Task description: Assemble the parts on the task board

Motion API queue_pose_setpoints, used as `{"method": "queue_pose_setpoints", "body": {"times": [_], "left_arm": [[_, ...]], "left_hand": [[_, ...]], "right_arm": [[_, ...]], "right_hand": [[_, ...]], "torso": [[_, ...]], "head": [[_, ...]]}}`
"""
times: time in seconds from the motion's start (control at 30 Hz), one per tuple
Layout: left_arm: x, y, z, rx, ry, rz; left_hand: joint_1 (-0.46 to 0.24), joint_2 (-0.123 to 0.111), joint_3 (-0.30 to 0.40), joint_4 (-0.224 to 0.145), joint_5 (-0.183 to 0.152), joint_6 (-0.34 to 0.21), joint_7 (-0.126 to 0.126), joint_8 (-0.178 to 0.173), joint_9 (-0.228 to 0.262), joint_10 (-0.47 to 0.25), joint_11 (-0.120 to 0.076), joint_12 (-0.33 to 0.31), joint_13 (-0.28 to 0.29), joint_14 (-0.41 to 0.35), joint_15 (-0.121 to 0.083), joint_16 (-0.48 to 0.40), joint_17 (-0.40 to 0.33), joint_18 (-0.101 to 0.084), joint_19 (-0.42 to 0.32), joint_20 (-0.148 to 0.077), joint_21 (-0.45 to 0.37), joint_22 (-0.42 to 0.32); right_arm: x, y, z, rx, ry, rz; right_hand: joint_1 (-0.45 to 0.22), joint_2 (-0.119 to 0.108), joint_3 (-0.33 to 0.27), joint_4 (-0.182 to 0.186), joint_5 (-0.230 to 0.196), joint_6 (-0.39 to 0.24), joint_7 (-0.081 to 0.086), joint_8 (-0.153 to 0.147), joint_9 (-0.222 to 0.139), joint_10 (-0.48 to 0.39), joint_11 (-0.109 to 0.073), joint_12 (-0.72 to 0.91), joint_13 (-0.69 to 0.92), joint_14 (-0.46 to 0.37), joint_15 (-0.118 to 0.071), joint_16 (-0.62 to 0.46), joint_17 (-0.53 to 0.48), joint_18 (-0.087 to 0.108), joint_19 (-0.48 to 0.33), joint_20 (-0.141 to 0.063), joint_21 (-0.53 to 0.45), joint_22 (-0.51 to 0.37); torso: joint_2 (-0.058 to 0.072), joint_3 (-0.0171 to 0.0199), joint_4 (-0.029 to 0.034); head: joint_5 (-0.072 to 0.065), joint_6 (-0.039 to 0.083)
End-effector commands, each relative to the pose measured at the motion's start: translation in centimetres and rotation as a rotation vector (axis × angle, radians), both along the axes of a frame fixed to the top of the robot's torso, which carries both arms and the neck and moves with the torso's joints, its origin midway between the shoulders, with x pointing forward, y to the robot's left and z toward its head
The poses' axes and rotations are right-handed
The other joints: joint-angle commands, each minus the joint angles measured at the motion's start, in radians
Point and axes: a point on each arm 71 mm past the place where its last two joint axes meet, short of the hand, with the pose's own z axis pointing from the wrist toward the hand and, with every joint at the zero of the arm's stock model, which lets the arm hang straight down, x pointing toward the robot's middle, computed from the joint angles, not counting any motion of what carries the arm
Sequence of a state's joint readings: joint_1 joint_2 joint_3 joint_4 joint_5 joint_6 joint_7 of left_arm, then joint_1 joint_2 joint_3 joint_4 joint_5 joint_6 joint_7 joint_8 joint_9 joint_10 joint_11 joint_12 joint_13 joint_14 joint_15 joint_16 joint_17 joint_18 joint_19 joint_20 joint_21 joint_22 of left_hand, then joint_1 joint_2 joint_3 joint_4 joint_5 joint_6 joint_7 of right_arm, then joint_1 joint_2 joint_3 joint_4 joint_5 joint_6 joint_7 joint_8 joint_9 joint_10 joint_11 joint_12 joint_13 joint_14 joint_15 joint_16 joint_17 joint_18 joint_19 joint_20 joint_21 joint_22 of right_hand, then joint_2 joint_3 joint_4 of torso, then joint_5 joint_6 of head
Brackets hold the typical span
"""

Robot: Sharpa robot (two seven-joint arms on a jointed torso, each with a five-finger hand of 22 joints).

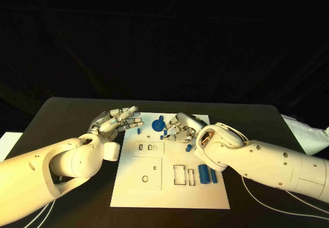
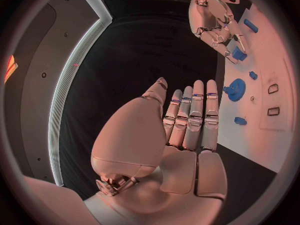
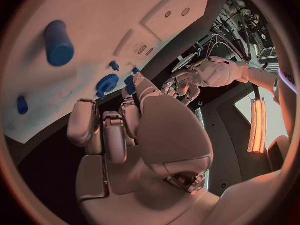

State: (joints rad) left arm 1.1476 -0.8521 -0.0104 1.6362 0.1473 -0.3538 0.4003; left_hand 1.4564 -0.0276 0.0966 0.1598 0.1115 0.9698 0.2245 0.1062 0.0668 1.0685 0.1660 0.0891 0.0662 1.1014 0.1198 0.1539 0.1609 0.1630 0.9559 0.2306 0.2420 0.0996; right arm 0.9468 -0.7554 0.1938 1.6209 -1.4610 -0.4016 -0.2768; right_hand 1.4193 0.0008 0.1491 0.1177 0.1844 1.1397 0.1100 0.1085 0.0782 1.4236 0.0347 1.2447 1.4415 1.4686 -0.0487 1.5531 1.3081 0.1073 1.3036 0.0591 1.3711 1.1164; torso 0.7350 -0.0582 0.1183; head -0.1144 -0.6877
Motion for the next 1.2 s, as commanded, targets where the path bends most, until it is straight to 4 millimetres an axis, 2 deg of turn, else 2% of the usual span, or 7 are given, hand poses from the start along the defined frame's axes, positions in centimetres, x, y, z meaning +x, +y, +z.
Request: {"method": "queue_pose_setpoints", "body": {"times": [0.03, 0.17, 0.3, 0.5, 0.9, 1.03, 1.2], "left_arm": [[-0.1, -0.2, 0.2, -0.017, -0.011, -0.017], [-0.1, -0.3, 0.2, -0.018, -0.011, -0.02], [-0.2, -0.5, 0.2, -0.02, -0.011, -0.024], [-0.3, -0.8, 0.2, -0.024, -0.01, -0.032], [-0.3, -1.0, 0.3, -0.026, -0.009, -0.038], [-0.3, -1.0, 0.3, -0.026, -0.009, -0.039], [-0.3, -1.0, 0.3, -0.026, -0.008, -0.04]], "left_hand": [[0.002, 0.007, 0.001, -0.006, 0.0, -0.005, 0.002, -0.005, 0.0, 0.001, 0.003, -0.003, 0.001, 0.002, 0.002, -0.007, 0.002, 0.02, 0.005, 0.001, -0.006, -0.001], [0.002, 0.007, 0.001, -0.006, 0.0, -0.005, 0.002, -0.005, 0.0, 0.001, 0.003, -0.003, 0.001, 0.002, 0.002, -0.007, 0.002, 0.02, 0.005, 0.001, -0.006, -0.001], [0.002, 0.007, 0.001, -0.006, 0.0, -0.005, 0.002, -0.005, 0.0, 0.001, 0.003, -0.003, 0.001, 0.002, 0.002, -0.007, 0.002, 0.02, 0.005, 0.001, -0.006, -0.001], [0.002, 0.007, 0.001, -0.006, 0.0, -0.005, 0.002, -0.005, 0.0, 0.001, 0.003, -0.003, 0.001, 0.002, 0.002, -0.007, 0.002, 0.02, 0.005, 0.001, -0.006, -0.001], [0.002, 0.008, 0.003, -0.009, -0.001, -0.004, 0.002, -0.006, 0.0, 0.003, 0.003, -0.006, 0.001, 0.004, 0.002, -0.009, 0.004, 0.02, 0.007, 0.001, -0.006, -0.002], [0.002, 0.008, 0.003, -0.009, -0.001, -0.004, 0.002, -0.006, 0.0, 0.003, 0.003, -0.006, 0.001, 0.004, 0.002, -0.009, 0.004, 0.02, 0.007, 0.001, -0.006, -0.002], [0.002, 0.008, 0.003, -0.009, -0.001, -0.004, 0.002, -0.006, 0.0, 0.003, 0.003, -0.006, 0.001, 0.004, 0.002, -0.009, 0.004, 0.02, 0.007, 0.001, -0.006, -0.002]], "right_arm": [[-0.2, 0.7, -0.7, -0.079, -0.015, -0.01], [-0.6, 1.7, -1.7, -0.09, -0.001, 0.001], [-0.7, 2.6, -2.4, -0.097, 0.009, 0.009], [-0.9, 3.5, -3.1, -0.103, 0.012, 0.022], [-1.1, 4.2, -3.7, -0.124, 0.026, 0.033], [-1.1, 4.3, -3.8, -0.136, 0.029, 0.039], [-1.2, 4.3, -3.9, -0.155, 0.034, 0.046]], "right_hand": [[-0.005, 0.003, 0.01, 0.008, 0.006, 0.024, -0.022, 0.0, 0.009, 0.02, -0.027, -0.005, -0.095, 0.092, -0.008, -0.005, 0.213, -0.013, -0.003, -0.002, -0.007, -0.003], [-0.007, 0.002, 0.01, 0.008, 0.008, 0.023, -0.022, 0.0, 0.009, 0.02, -0.027, -0.006, -0.096, 0.091, -0.008, -0.006, 0.212, -0.013, -0.004, -0.002, -0.008, -0.005], [-0.009, 0.001, 0.011, 0.009, 0.011, 0.022, -0.021, -0.001, 0.009, 0.019, -0.027, -0.009, -0.097, 0.091, -0.007, -0.007, 0.209, -0.012, -0.007, -0.002, -0.01, -0.009], [-0.012, -0.002, 0.012, 0.009, 0.016, 0.02, -0.02, -0.003, 0.008, 0.017, -0.026, -0.012, -0.099, 0.09, -0.007, -0.009, 0.206, -0.011, -0.01, -0.002, -0.013, -0.014], [-0.015, -0.011, 0.013, 0.006, 0.017, 0.014, -0.018, -0.008, 0.007, 0.016, -0.024, -0.015, -0.1, 0.09, -0.006, -0.01, 0.204, -0.011, -0.012, -0.002, -0.015, -0.018], [-0.021, -0.022, 0.013, 0.004, 0.016, 0.005, -0.013, -0.014, 0.005, 0.011, -0.021, -0.024, -0.105, 0.088, -0.003, -0.013, 0.198, -0.01, -0.015, -0.001, -0.018, -0.023], [-0.028, -0.062, 0.005, -0.006, 0.01, -0.018, -0.001, -0.03, -0.001, -0.006, -0.012, -0.056, -0.124, 0.086, 0.004, -0.018, 0.189, -0.007, -0.024, 0.005, -0.027, -0.038]], "torso": [[-0.005, -0.0076, 0.0042], [-0.005, -0.0107, 0.0064], [-0.004, -0.0083, 0.0052], [-0.004, -0.008, 0.0068], [-0.003, -0.0057, 0.0026], [-0.003, -0.0061, 0.0032], [-0.003, -0.0061, 0.0031]], "head": [[0.008, -0.007], [0.011, -0.013], [0.016, -0.017], [0.02, -0.022], [0.028, -0.026], [0.027, -0.027], [0.029, -0.028]]}}
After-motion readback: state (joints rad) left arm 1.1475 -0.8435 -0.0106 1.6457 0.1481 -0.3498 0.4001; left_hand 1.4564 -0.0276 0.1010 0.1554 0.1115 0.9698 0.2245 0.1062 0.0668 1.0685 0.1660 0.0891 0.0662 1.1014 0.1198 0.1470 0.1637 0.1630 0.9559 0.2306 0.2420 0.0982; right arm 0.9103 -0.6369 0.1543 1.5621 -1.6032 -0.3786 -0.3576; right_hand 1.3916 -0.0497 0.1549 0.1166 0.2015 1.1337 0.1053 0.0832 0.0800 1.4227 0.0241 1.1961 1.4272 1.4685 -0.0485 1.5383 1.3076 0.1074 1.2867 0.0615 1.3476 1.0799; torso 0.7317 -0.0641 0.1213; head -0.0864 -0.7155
